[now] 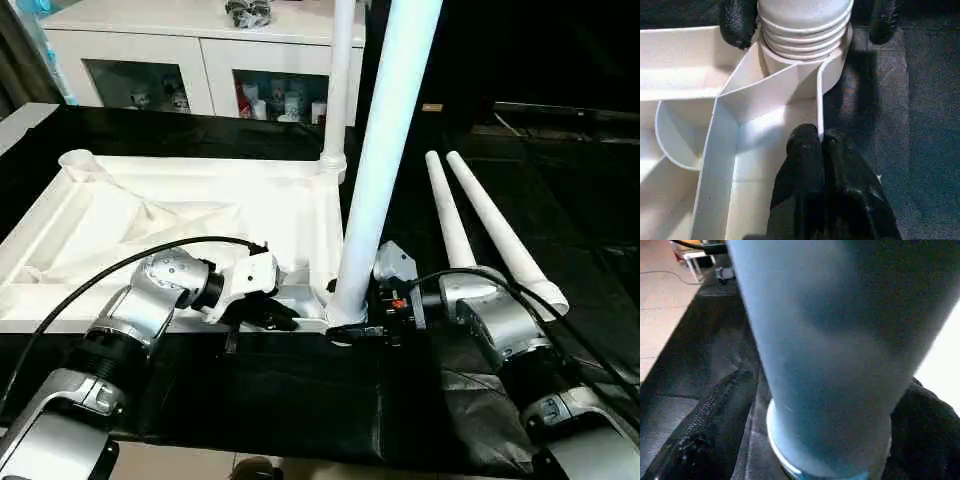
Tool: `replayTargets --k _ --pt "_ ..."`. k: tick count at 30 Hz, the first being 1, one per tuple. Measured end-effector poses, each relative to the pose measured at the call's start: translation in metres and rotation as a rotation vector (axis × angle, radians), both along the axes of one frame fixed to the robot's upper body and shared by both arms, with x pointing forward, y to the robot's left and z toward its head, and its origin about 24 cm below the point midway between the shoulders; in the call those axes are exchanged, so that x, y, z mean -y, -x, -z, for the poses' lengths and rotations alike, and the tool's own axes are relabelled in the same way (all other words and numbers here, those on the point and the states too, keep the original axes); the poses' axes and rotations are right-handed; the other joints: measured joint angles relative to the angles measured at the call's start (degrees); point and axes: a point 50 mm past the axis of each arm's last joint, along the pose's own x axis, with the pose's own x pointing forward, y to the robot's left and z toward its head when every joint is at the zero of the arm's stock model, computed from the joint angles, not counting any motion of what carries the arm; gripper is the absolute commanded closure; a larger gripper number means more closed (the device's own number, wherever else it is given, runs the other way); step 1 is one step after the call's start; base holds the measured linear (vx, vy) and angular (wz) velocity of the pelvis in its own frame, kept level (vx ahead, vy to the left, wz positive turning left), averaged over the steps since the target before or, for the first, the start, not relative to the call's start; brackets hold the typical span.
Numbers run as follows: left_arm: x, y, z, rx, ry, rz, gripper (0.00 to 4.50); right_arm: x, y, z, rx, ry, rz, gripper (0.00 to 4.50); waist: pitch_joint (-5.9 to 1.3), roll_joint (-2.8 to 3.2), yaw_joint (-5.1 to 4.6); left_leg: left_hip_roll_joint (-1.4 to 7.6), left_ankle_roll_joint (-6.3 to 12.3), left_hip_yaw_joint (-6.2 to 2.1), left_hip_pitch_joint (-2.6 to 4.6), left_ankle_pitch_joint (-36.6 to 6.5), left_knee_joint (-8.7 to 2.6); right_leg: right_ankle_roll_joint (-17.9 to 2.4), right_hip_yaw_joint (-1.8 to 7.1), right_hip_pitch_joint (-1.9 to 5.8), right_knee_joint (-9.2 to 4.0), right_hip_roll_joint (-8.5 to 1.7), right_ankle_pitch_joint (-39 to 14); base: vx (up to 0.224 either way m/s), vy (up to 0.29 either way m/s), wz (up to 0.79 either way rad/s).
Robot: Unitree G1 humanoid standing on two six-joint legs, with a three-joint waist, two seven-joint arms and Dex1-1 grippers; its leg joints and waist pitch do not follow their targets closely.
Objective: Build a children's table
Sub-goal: Rotate leg to tighten
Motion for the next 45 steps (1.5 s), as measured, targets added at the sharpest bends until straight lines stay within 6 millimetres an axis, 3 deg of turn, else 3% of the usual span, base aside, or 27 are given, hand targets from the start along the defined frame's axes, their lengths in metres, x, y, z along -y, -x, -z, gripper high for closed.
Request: replayTargets --k 7,13,18,28,32,36,41,45 --pt "0.000 0.000 0.000 0.000 0.000 0.000 4.50 0.000 0.000 0.000 -0.001 0.001 0.009 0.74 0.00 0.00 0.00 0.00 0.00 0.00 0.00 0.00 0.00 0.00 0.00 0.00 0.00 0.00 0.00 0.000 0.000 0.00" --pt "0.000 0.000 0.000 0.000 0.000 0.000 4.50 0.002 -0.001 0.003 -0.016 0.004 0.025 1.40 0.00 0.00 0.00 0.00 0.00 0.00 0.00 0.00 0.00 0.00 0.00 0.00 0.00 0.00 0.00 0.000 0.000 0.00" --pt "0.000 0.000 0.000 0.000 0.000 0.000 4.50 0.002 -0.001 0.004 -0.016 0.004 0.026 1.66 0.00 0.00 0.01 0.00 0.00 0.00 0.00 0.00 0.00 0.00 0.00 0.00 0.00 0.00 0.00 0.000 0.000 0.00" --pt "0.000 0.000 0.000 -0.011 0.005 -0.009 4.50 0.001 0.000 0.005 -0.023 -0.013 0.033 1.73 0.00 0.00 0.02 0.00 0.00 0.00 0.00 0.00 0.00 0.00 0.00 0.00 0.00 0.00 0.00 0.000 0.000 0.00" --pt "0.003 -0.003 0.002 -0.032 0.035 -0.077 4.50 -0.002 0.000 0.009 -0.028 -0.064 0.121 1.73 0.02 0.04 -0.15 0.01 -0.02 0.00 0.01 0.01 0.00 -0.04 0.00 -0.01 0.01 0.00 0.04 0.000 0.000 0.00" --pt "0.010 -0.012 0.004 -0.002 0.081 -0.237 4.50 -0.006 -0.011 0.012 -0.012 -0.109 0.359 1.73 0.02 0.06 -1.43 -0.01 -0.07 0.00 0.02 0.05 0.00 -0.07 0.01 -0.04 -0.01 0.00 0.12 0.000 0.000 0.00" --pt "0.036 -0.020 0.007 0.005 0.142 -0.435 4.50 -0.010 -0.025 0.014 -0.024 -0.166 0.681 1.74 0.00 0.21 -2.95 0.00 -0.07 0.00 -0.04 0.04 -0.02 -0.05 0.01 -0.11 -0.03 0.00 0.09 0.000 0.000 0.00" --pt "0.048 -0.019 0.007 0.033 0.152 -0.552 4.50 -0.020 -0.032 0.013 -0.021 -0.179 0.831 1.74 0.01 0.32 -4.17 0.00 -0.07 0.00 -0.07 0.04 -0.12 -0.11 0.02 -0.22 -0.06 0.05 0.02 0.000 0.000 0.00"
